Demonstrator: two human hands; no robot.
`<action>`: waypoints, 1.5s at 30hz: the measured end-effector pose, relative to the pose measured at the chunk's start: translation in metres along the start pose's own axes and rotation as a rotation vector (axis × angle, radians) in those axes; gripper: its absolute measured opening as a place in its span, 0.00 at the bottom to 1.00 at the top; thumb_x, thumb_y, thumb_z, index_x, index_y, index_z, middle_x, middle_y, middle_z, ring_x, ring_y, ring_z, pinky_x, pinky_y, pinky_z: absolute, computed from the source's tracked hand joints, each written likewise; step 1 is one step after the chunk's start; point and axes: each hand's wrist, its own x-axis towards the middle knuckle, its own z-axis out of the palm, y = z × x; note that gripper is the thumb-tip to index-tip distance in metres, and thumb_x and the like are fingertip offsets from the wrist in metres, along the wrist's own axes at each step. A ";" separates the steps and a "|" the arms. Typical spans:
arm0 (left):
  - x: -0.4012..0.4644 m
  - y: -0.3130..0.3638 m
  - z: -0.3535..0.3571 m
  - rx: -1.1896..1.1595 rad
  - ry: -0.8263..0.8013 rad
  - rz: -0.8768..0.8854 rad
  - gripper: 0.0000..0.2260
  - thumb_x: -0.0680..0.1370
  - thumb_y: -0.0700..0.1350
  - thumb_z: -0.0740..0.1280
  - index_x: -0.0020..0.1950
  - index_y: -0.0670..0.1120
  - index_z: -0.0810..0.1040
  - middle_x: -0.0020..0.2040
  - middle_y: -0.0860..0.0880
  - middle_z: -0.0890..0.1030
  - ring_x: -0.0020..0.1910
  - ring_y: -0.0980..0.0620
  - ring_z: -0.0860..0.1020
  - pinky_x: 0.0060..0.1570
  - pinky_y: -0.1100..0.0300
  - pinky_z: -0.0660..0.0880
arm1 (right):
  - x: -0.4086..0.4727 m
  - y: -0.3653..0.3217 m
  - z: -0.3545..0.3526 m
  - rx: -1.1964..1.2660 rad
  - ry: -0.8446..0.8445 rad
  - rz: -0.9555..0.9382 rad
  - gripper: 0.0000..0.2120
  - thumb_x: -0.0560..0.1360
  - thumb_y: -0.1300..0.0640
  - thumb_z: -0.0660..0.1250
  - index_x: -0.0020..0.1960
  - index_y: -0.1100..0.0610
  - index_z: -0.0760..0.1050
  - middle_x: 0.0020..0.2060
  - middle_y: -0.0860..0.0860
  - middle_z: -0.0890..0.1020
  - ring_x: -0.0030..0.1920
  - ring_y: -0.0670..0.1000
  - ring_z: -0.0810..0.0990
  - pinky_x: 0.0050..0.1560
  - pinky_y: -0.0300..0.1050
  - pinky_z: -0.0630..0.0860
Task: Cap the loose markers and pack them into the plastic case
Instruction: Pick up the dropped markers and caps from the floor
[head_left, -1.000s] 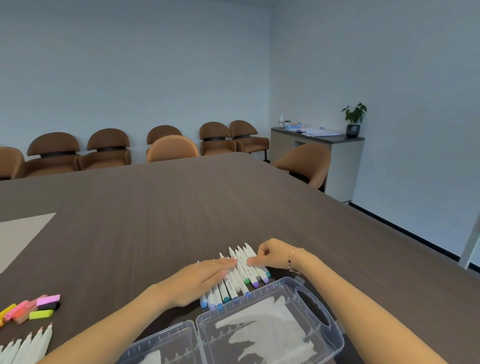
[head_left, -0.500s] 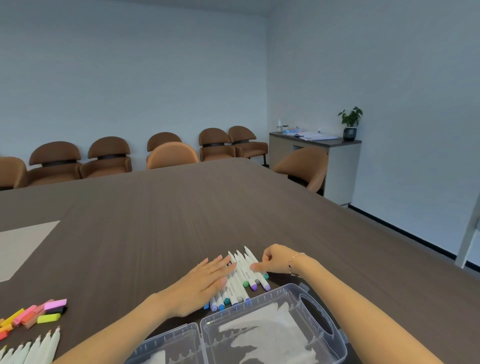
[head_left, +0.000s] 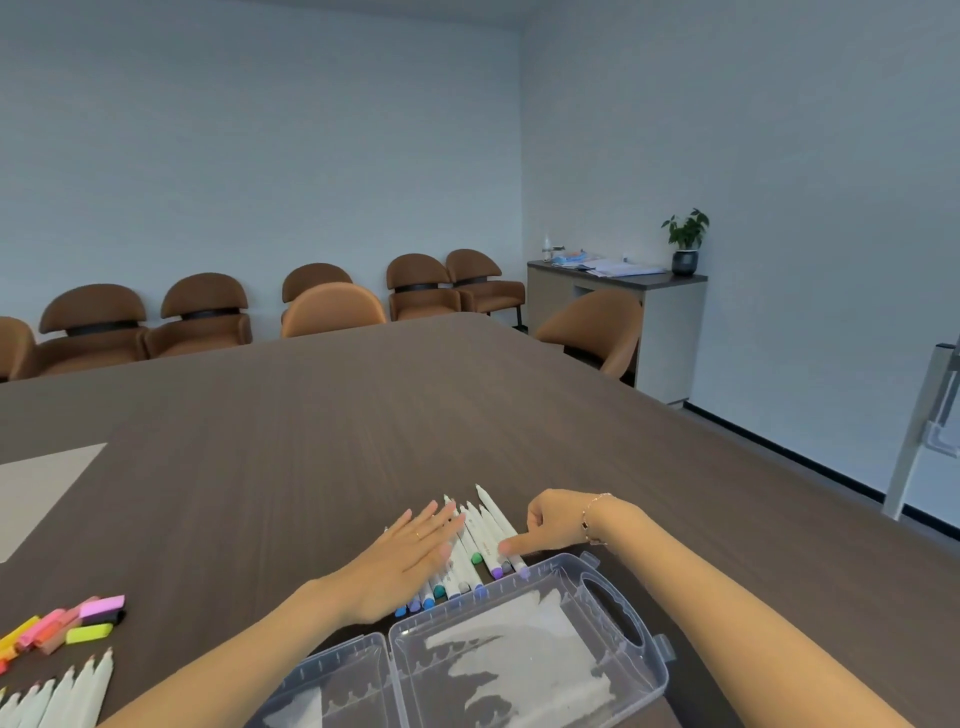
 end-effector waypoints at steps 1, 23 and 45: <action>0.004 0.005 -0.001 -0.004 -0.005 0.004 0.29 0.75 0.64 0.36 0.76 0.58 0.38 0.74 0.62 0.35 0.73 0.62 0.33 0.69 0.64 0.31 | -0.003 0.006 -0.001 0.006 -0.001 0.003 0.28 0.68 0.31 0.64 0.34 0.58 0.70 0.27 0.52 0.66 0.28 0.47 0.63 0.32 0.42 0.63; -0.010 -0.006 -0.010 -0.160 0.049 -0.134 0.34 0.72 0.68 0.41 0.77 0.58 0.45 0.77 0.60 0.42 0.76 0.58 0.39 0.73 0.60 0.38 | -0.006 0.007 0.002 0.190 0.169 0.116 0.27 0.74 0.35 0.58 0.28 0.55 0.63 0.25 0.51 0.62 0.26 0.47 0.61 0.35 0.41 0.64; 0.005 0.012 0.008 -0.036 -0.015 -0.141 0.39 0.68 0.71 0.38 0.77 0.56 0.41 0.77 0.56 0.39 0.75 0.54 0.36 0.70 0.59 0.35 | -0.022 0.001 0.007 0.091 0.029 -0.037 0.20 0.72 0.40 0.66 0.36 0.57 0.73 0.31 0.53 0.70 0.33 0.49 0.67 0.36 0.40 0.67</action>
